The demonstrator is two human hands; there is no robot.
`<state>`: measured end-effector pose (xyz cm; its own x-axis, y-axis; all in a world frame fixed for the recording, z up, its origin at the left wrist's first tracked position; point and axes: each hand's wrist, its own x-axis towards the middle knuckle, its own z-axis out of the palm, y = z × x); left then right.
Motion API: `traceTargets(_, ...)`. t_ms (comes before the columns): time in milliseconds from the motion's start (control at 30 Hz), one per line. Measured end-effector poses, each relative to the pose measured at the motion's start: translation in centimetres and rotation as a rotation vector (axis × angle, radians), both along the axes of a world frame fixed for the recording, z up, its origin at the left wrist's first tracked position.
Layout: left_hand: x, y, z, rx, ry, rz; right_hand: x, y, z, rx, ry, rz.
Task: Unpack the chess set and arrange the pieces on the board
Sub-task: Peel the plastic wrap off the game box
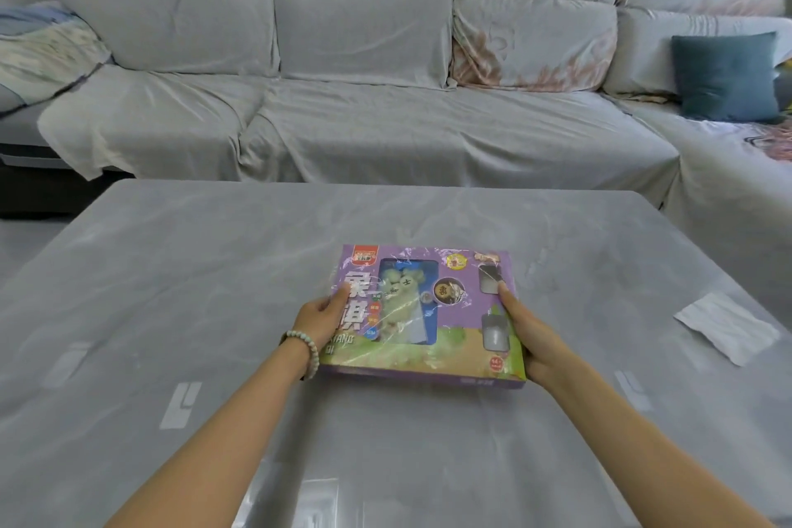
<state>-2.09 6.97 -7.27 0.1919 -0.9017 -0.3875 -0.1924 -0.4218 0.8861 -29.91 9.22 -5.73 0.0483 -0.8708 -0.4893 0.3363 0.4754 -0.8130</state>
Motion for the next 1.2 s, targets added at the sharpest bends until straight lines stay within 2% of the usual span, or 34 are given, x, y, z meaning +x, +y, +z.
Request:
traceTargets(167,0.5,0.1,0.6,-0.134,0.017,0.154,0.9,0.1,-0.5,-0.051,0.018,-0.011)
traceTargets(400,2.7,-0.5,1.7,-0.178,-0.005,0.281,2.5,0.1,-1.1,-0.078,-0.05,0.023)
traceTargets(433,3.0,-0.5,1.9,-0.199,0.034,0.317,2.6,0.1,-1.2,-0.082,-0.053,0.021)
traceTargets(533,5.1,-1.0,2.2,-0.227,0.327,0.434,2.4,0.0,-1.3,-0.051,-0.037,0.013)
traceTargets(733,9.8,-2.4,5.2,-0.311,0.349,0.631,1.8,-0.1,-1.8,0.064,0.06,0.098)
traceTargets(800,10.0,-2.7,6.5,-0.347,0.345,0.59,1.8,-0.1,-1.9,0.073,0.089,0.112)
traceTargets(867,9.7,-3.1,7.6,-0.386,0.295,0.543,1.8,0.0,-1.7,0.074,0.199,0.136)
traceTargets(1000,8.8,-4.0,11.3,-0.528,0.194,0.475,2.1,0.3,-0.1,-0.006,0.568,0.202)
traceTargets(1100,6.9,-4.4,14.7,-0.554,0.076,0.254,2.8,-0.9,1.9,-0.201,0.822,0.174)
traceTargets(1200,4.2,-4.4,17.4,-0.567,0.006,-0.022,4.8,-2.4,7.6,-0.543,0.78,0.228)
